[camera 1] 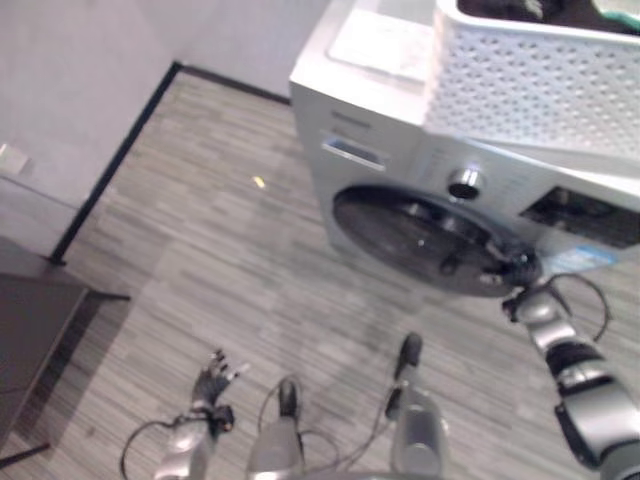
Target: Grab the laundry basket,head to the washer,open it,put in the laundry and shut it.
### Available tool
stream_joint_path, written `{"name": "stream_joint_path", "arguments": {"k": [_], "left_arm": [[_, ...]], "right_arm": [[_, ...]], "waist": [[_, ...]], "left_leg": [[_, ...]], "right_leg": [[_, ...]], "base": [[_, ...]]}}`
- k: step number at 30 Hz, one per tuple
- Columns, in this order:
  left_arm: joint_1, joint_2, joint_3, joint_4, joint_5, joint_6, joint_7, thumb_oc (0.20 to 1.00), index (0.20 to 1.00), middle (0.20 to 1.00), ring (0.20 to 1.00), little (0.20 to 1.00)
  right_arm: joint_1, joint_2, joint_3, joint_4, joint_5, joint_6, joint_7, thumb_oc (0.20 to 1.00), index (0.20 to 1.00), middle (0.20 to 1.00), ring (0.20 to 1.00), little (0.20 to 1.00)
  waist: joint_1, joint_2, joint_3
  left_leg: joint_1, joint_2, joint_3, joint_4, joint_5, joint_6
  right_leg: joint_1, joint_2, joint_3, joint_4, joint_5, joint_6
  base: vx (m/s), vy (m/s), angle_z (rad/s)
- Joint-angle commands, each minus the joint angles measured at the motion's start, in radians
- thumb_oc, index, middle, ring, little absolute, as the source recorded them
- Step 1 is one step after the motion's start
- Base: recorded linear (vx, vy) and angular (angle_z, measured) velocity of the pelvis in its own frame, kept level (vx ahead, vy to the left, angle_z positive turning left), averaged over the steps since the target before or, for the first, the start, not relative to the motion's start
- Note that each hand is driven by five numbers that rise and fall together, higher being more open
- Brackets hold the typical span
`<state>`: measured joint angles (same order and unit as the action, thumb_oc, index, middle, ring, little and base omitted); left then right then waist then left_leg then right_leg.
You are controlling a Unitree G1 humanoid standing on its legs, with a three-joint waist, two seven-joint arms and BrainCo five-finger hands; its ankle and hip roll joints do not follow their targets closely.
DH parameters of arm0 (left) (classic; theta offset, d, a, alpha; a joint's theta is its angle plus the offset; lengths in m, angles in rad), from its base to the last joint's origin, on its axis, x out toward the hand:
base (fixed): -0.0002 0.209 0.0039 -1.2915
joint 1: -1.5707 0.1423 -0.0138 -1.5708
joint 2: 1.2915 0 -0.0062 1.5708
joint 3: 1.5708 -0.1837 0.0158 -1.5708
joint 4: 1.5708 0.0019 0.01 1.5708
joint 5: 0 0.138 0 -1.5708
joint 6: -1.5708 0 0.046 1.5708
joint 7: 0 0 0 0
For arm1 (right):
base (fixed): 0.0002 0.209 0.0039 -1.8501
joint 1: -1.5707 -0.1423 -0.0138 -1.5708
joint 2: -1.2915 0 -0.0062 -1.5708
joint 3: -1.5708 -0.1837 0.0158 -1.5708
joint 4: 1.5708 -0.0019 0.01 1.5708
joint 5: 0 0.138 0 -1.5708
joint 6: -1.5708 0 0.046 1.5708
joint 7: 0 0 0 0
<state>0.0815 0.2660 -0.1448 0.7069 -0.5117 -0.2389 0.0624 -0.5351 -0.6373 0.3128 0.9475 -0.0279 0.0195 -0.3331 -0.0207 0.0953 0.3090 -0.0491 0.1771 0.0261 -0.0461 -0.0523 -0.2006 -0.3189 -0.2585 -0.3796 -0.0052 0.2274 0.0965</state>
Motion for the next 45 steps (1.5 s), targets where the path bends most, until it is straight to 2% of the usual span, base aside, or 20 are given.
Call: {"name": "stream_joint_path", "arguments": {"k": [1, 3, 6, 7, 9, 10, 12, 16, 21, 22, 25, 28, 33, 35, 36, 37, 40, 42, 43, 45], "left_arm": [[0.006, 0.087, -0.042, -0.143, 0.013, -0.05, 0.004, 1.0, 1.0, 1.0, 1.0, 1.0], [0.01, 0.094, -0.037, -0.174, 0.011, -0.052, 0.006, 1.0, 1.0, 1.0, 1.0, 1.0], [0.02, 0.116, -0.023, -0.301, 0.02, -0.052, 0.014, 1.0, 1.0, 1.0, 1.0, 1.0], [0.022, 0.117, -0.022, -0.303, 0.021, -0.051, 0.014, 1.0, 1.0, 1.0, 1.0, 1.0], [0.041, 0.127, -0.017, -0.374, 0.02, -0.029, 0.006, 1.0, 1.0, 1.0, 1.0, 1.0], [0.042, 0.127, -0.017, -0.375, 0.021, -0.028, 0.007, 1.0, 1.0, 1.0, 1.0, 1.0], [0.073, 0.175, -0.022, -0.511, 0.046, -0.002, -0.026, 1.0, 1.0, 1.0, 1.0, 1.0], [0.11, 0.283, -0.003, -0.77, 0.073, 0.054, -0.087, 1.0, 1.0, 1.0, 1.0, 1.0], [0.036, 0.39, -0.022, -1.054, -0.091, 0.095, -0.177, 1.0, 1.0, 1.0, 1.0, 1.0], [0.035, 0.391, -0.022, -1.055, -0.091, 0.096, -0.176, 1.0, 1.0, 1.0, 1.0, 1.0], [-0.07, 0.438, -0.118, -1.124, -0.154, 0.116, -0.185, 1.0, 1.0, 1.0, 1.0, 1.0], [-0.11, 0.461, -0.16, -1.143, -0.183, 0.126, -0.19, 1.0, 1.0, 1.0, 1.0, 1.0], [-0.234, 0.545, -0.282, -1.167, -0.315, 0.151, -0.19, 1.0, 1.0, 1.0, 1.0, 1.0], [-0.237, 0.545, -0.285, -1.166, -0.316, 0.151, -0.19, 1.0, 1.0, 1.0, 1.0, 1.0], [-0.338, 0.566, -0.377, -1.167, -0.399, 0.15, -0.193, 1.0, 1.0, 1.0, 1.0, 1.0], [-0.339, 0.566, -0.377, -1.167, -0.399, 0.149, -0.193, 1.0, 1.0, 1.0, 1.0, 1.0], [-0.452, 0.536, -0.509, -1.092, -0.425, 0.163, -0.206, 1.0, 1.0, 1.0, 1.0, 1.0], [-0.475, 0.516, -0.534, -1.072, -0.42, 0.159, -0.209, 1.0, 1.0, 1.0, 1.0, 1.0], [-0.482, 0.474, -0.553, -1.05, -0.428, 0.151, -0.198, 1.0, 1.0, 1.0, 1.0, 1.0], [-0.525, 0.323, -0.6, -1.003, -0.47, 0.149, -0.192, 1.0, 1.0, 1.0, 1.0, 1.0]], "right_arm": [[-0.037, 0.227, 0.093, -0.109, 0.03, -0.108, 0.074, 1.0, 1.0, 1.0, 1.0, 1.0], [-0.014, 0.256, 0.105, -0.117, 0.029, -0.109, 0.083, 1.0, 1.0, 1.0, 1.0, 1.0], [0.06, 0.363, 0.134, -0.126, 0.064, -0.105, 0.121, 1.0, 1.0, 1.0, 1.0, 1.0], [0.061, 0.364, 0.134, -0.126, 0.064, -0.105, 0.121, 1.0, 1.0, 1.0, 1.0, 1.0], [0.129, 0.421, 0.175, -0.135, 0.084, -0.094, 0.169, 1.0, 1.0, 1.0, 1.0, 1.0], [0.13, 0.421, 0.175, -0.136, 0.084, -0.094, 0.169, 1.0, 1.0, 1.0, 1.0, 1.0], [0.201, 0.432, 0.204, -0.141, 0.075, -0.08, 0.221, 1.0, 1.0, 1.0, 1.0, 1.0], [0.268, 0.434, 0.192, -0.083, 0.039, -0.05, 0.254, 1.0, 1.0, 1.0, 1.0, 1.0], [0.283, 0.471, 0.17, 0.062, 0.043, -0.02, 0.29, 1.0, 1.0, 1.0, 1.0, 1.0], [0.282, 0.472, 0.169, 0.062, 0.043, -0.02, 0.29, 1.0, 1.0, 1.0, 1.0, 1.0], [0.281, 0.493, 0.21, 0.052, 0.066, -0.019, 0.318, 1.0, 1.0, 1.0, 1.0, 1.0], [0.281, 0.501, 0.214, 0.062, 0.077, -0.016, 0.322, 1.0, 1.0, 1.0, 1.0, 1.0], [0.307, 0.481, 0.215, 0.121, 0.039, -0.002, 0.319, 1.0, 1.0, 1.0, 1.0, 1.0], [0.307, 0.482, 0.213, 0.121, 0.038, -0.002, 0.319, 1.0, 1.0, 1.0, 1.0, 1.0], [0.326, 0.466, 0.203, 0.164, 0.027, 0.001, 0.306, 1.0, 1.0, 1.0, 1.0, 1.0], [0.326, 0.466, 0.203, 0.164, 0.027, 0.001, 0.306, 1.0, 1.0, 1.0, 1.0, 1.0], [0.351, 0.438, 0.173, 0.208, 0.018, 0.003, 0.292, 1.0, 1.0, 1.0, 1.0, 1.0], [0.353, 0.431, 0.164, 0.221, 0.01, 0.004, 0.289, 1.0, 1.0, 1.0, 1.0, 1.0], [0.356, 0.425, 0.158, 0.237, 0.004, 0.007, 0.283, 1.0, 1.0, 1.0, 1.0, 1.0], [0.367, 0.409, 0.146, 0.258, -0.002, 0.009, 0.267, 1.0, 1.0, 1.0, 1.0, 1.0]], "waist": [[0.06, -0.03, -0.029], [0.06, -0.029, -0.031], [0.062, -0.021, -0.034], [0.062, -0.022, -0.034], [0.061, -0.015, -0.041], [0.061, -0.015, -0.042], [0.056, -0.008, -0.054], [0.052, 0.006, -0.075], [0.047, 0.011, -0.107], [0.048, 0.01, -0.106], [0.044, 0.008, -0.121], [0.041, 0.006, -0.13], [0.027, 0.005, -0.145], [0.029, 0.005, -0.145], [0.015, 0.006, -0.148], [0.015, 0.006, -0.148], [-0.013, 0.007, -0.146], [-0.017, 0.007, -0.145], [-0.026, 0.004, -0.142], [-0.05, -0.002, -0.134]], "left_leg": [[0.038, 0.007, 0.037, 0.004, -0.019, 0.047], [0.042, 0.006, 0.036, 0.005, -0.023, 0.048], [0.058, 0.005, 0.036, 0.008, -0.033, 0.051], [0.059, 0.005, 0.036, 0.007, -0.033, 0.051], [0.079, 0.004, 0.042, 0.006, -0.042, 0.053], [0.08, 0.004, 0.042, 0.006, -0.042, 0.053], [0.104, 0.007, 0.048, 0.002, -0.053, 0.055], [0.137, 0.013, 0.054, -0.002, -0.069, 0.059], [0.17, 0.013, 0.044, -0.002, -0.084, 0.063], [0.171, 0.013, 0.044, -0.003, -0.084, 0.063], [0.191, 0.011, 0.043, -0.004, -0.095, 0.066], [0.2, 0.01, 0.046, -0.005, -0.098, 0.067], [0.219, 0.004, 0.041, -0.005, -0.105, 0.069], [0.22, 0.004, 0.041, -0.005, -0.104, 0.069], [0.229, 0.0, 0.04, -0.009, -0.107, 0.069], [0.229, 0.0, 0.041, -0.009, -0.107, 0.069], [0.238, -0.009, 0.047, -0.018, -0.107, 0.069], [0.239, -0.011, 0.051, -0.021, -0.109, 0.068], [0.24, -0.012, 0.052, -0.021, -0.11, 0.068], [0.237, -0.013, 0.059, -0.018, -0.114, 0.068]], "right_leg": [[-0.075, -0.128, 0.112, 0.169, -0.086, 0.108], [-0.074, -0.129, 0.112, 0.173, -0.087, 0.108], [-0.068, -0.133, 0.113, 0.181, -0.09, 0.109], [-0.067, -0.133, 0.114, 0.182, -0.091, 0.11], [-0.06, -0.138, 0.109, 0.192, -0.092, 0.113], [-0.059, -0.138, 0.109, 0.192, -0.092, 0.113], [-0.051, -0.141, 0.106, 0.203, -0.095, 0.119], [-0.038, -0.141, 0.098, 0.214, -0.099, 0.129], [-0.018, -0.15, 0.091, 0.229, -0.1, 0.137], [-0.018, -0.15, 0.091, 0.23, -0.101, 0.137], [-0.007, -0.152, 0.094, 0.241, -0.103, 0.142], [-0.001, -0.154, 0.091, 0.244, -0.103, 0.144], [0.014, -0.16, 0.092, 0.247, -0.103, 0.146], [0.015, -0.16, 0.092, 0.247, -0.103, 0.146], [0.016, -0.165, 0.094, 0.247, -0.098, 0.151], [0.016, -0.165, 0.094, 0.247, -0.098, 0.151], [0.007, -0.168, 0.103, 0.246, -0.09, 0.156], [0.001, -0.17, 0.107, 0.247, -0.088, 0.157], [-0.004, -0.171, 0.111, 0.248, -0.087, 0.157], [-0.021, -0.17, 0.122, 0.25, -0.088, 0.157]], "base": [[0.0, 0.0, 0.0], [0.0, 0.002, -0.03], [0.0, 0.015, -0.08], [0.0, 0.0, 0.0], [0.02, 0.048, -0.07], [0.04, 0.072, -0.07], [0.05, 0.068, -0.02], [0.05, 0.037, 0.02], [0.03, 0.012, 0.08], [0.01, 0.017, 0.04], [0.02, 0.013, 0.07], [0.01, 0.004, 0.01], [0.03, 0.005, 0.07], [0.02, -0.003, 0.1], [0.04, -0.007, 0.06], [0.04, -0.007, 0.01], [0.02, 0.012, -0.01], [0.01, 0.011, -0.08], [0.01, 0.007, -0.14], [0.01, 0.004, -0.13]]}}
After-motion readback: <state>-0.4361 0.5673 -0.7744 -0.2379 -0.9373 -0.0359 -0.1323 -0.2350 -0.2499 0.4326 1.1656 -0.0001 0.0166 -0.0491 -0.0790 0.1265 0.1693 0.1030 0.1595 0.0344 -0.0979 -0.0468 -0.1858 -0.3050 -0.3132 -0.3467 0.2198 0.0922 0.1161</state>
